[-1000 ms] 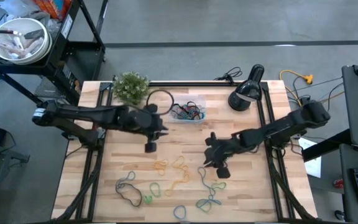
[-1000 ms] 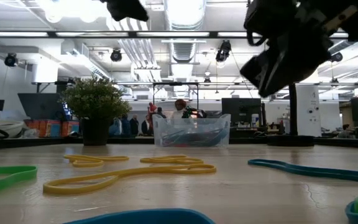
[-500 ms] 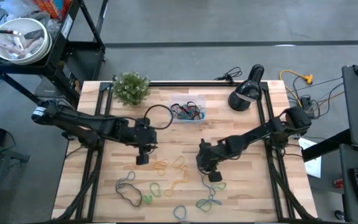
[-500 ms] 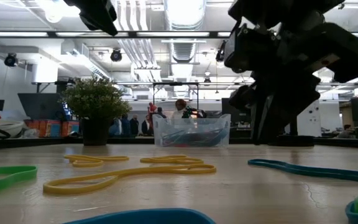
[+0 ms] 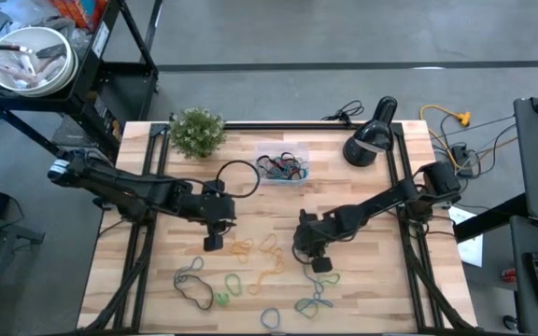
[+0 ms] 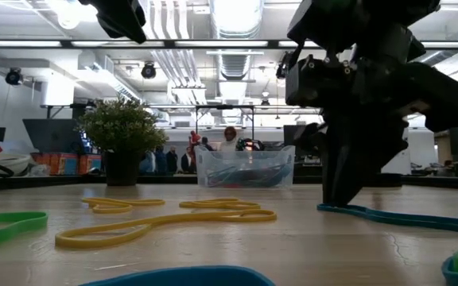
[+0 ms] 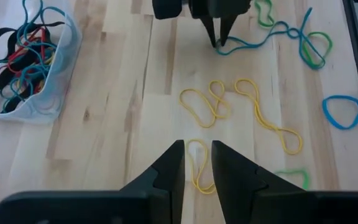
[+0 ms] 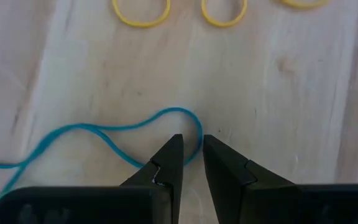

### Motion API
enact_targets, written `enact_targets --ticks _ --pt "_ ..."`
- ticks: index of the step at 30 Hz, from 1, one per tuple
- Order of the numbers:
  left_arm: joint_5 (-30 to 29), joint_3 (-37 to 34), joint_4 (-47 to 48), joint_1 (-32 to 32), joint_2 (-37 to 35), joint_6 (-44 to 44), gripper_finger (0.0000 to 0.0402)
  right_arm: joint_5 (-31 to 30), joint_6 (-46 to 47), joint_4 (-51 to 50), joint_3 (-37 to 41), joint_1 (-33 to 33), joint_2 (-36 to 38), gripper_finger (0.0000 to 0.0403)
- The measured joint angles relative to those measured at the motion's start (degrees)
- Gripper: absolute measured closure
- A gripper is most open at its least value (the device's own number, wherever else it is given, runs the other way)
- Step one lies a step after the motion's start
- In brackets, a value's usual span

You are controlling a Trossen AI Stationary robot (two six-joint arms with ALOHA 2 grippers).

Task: Pick and place rubber bands into bin
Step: Put the blue rubberband into the transparent bin

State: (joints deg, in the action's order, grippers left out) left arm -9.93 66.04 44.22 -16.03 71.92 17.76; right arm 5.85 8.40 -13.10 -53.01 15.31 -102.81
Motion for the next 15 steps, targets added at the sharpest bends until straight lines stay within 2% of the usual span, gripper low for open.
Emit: enact_targets --ticks 6,15 --pt "-0.1 0.0 0.0 -0.9 0.0 1.4 0.0338 -0.7 3.4 0.2 -0.2 -0.3 -0.8 0.0344" --pt "-1.1 0.0 0.0 -1.0 0.0 1.5 0.0338 -1.2 3.5 0.3 -0.2 -0.3 -1.1 0.0344"
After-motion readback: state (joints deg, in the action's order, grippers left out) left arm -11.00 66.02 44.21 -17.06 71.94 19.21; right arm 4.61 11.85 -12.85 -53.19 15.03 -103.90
